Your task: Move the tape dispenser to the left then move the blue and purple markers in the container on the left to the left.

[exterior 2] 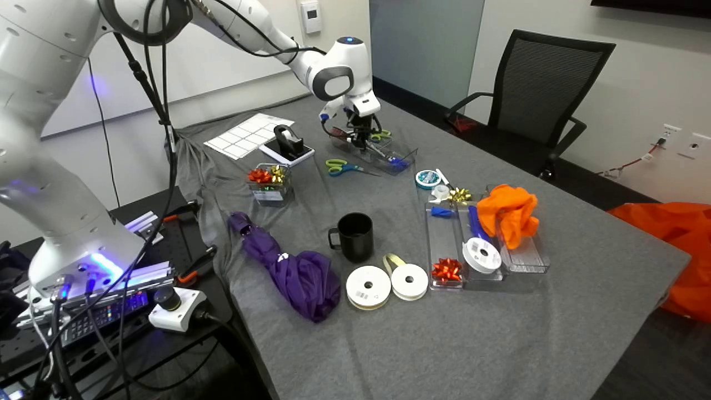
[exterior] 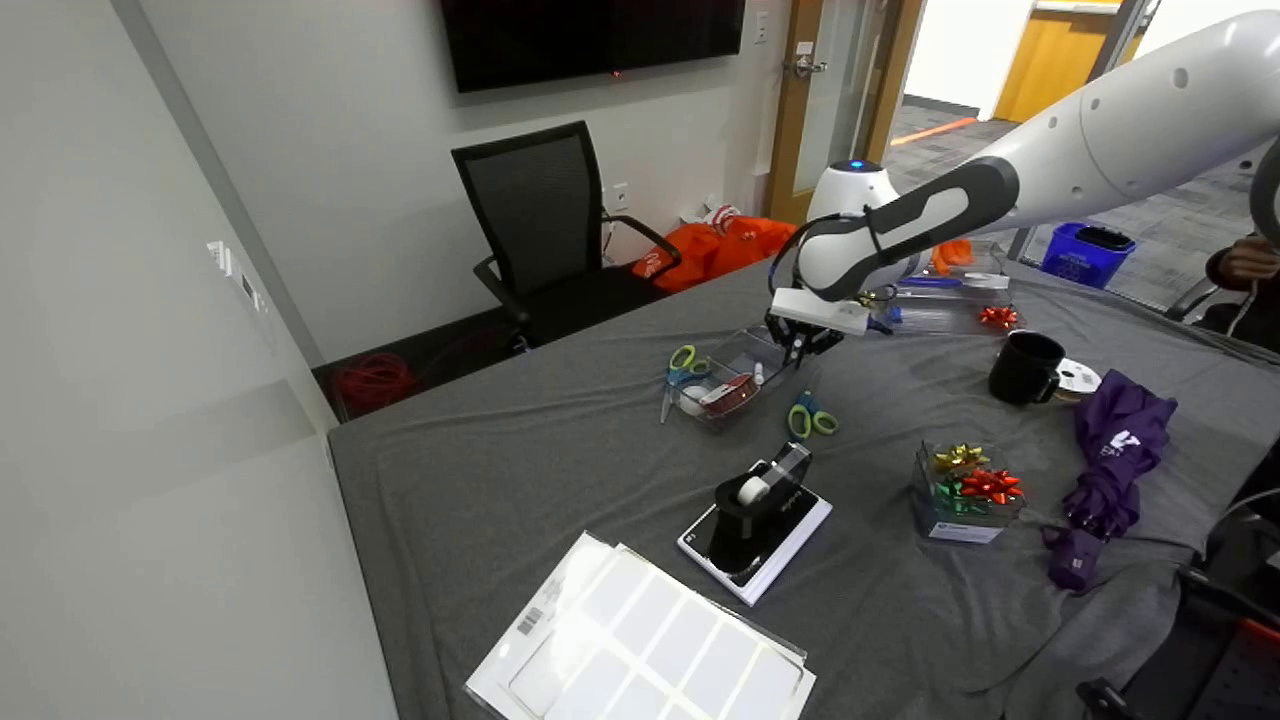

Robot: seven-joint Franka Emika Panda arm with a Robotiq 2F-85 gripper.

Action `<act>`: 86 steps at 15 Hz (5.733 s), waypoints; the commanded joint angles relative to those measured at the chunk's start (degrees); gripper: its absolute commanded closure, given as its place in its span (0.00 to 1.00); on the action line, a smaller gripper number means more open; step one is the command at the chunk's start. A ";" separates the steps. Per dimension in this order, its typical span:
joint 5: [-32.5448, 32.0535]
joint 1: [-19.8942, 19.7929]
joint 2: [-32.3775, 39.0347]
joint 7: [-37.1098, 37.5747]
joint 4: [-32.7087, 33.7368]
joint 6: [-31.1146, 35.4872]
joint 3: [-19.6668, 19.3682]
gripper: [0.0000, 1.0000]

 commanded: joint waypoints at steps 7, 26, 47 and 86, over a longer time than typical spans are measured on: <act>3.12 -0.01 -5.72 5.19 -3.50 3.96 -0.36 0.96; 7.71 -3.12 -12.08 -13.16 -8.88 0.59 7.93 0.96; 9.48 -3.92 -13.97 -16.05 -9.55 -4.96 2.95 0.00; 0.38 1.85 -1.36 27.49 -1.48 4.89 -1.59 0.96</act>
